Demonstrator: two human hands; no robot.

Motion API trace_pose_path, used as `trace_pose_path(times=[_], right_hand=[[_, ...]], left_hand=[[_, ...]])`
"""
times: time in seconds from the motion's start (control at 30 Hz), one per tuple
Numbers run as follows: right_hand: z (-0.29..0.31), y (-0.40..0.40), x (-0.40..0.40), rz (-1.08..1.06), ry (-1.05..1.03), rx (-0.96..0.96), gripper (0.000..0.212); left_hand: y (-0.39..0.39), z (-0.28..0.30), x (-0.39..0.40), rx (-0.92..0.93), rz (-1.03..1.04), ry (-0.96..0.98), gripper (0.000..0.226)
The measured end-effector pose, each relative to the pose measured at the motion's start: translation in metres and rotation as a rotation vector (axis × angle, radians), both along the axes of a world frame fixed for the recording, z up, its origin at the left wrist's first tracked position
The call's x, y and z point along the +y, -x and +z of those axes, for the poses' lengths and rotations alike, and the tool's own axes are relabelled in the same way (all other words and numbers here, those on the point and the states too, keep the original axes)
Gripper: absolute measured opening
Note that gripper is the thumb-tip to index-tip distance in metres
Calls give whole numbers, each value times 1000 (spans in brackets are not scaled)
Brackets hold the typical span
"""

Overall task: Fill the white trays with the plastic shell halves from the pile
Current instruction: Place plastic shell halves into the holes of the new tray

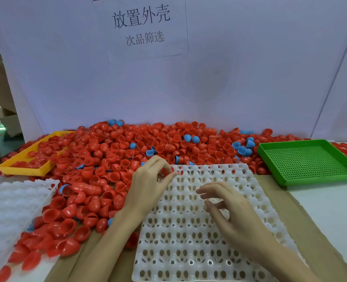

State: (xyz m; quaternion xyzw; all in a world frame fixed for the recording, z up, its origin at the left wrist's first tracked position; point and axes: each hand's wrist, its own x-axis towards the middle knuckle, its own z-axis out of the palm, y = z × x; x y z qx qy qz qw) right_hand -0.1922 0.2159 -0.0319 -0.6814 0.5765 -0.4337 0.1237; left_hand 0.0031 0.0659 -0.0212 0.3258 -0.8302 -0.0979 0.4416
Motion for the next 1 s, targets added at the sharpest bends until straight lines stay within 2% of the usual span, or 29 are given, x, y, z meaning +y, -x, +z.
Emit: trace_pose_path(times=[0.13, 0.23, 0.33, 0.47, 0.67, 1.0], right_hand=[[-1, 0, -1, 0, -13, -1, 32], [-1, 0, -1, -6, -24, 0, 33], [-2, 0, -1, -9, -32, -5, 33], [-1, 0, -1, -11, -43, -21, 30], [0, 1, 0, -18, -57, -47, 27], [1, 2, 0, -26, -83, -61, 28]], left_hand=[[3, -9, -22, -127, -31, -25, 4], [3, -18, -29, -243, -20, -6, 18], [2, -20, -30, -318, 12, 68, 22], [1, -19, -27, -332, 6, 74, 16], [0, -21, -32, -343, 27, -36, 17], [1, -22, -28, -358, 48, 19, 14]])
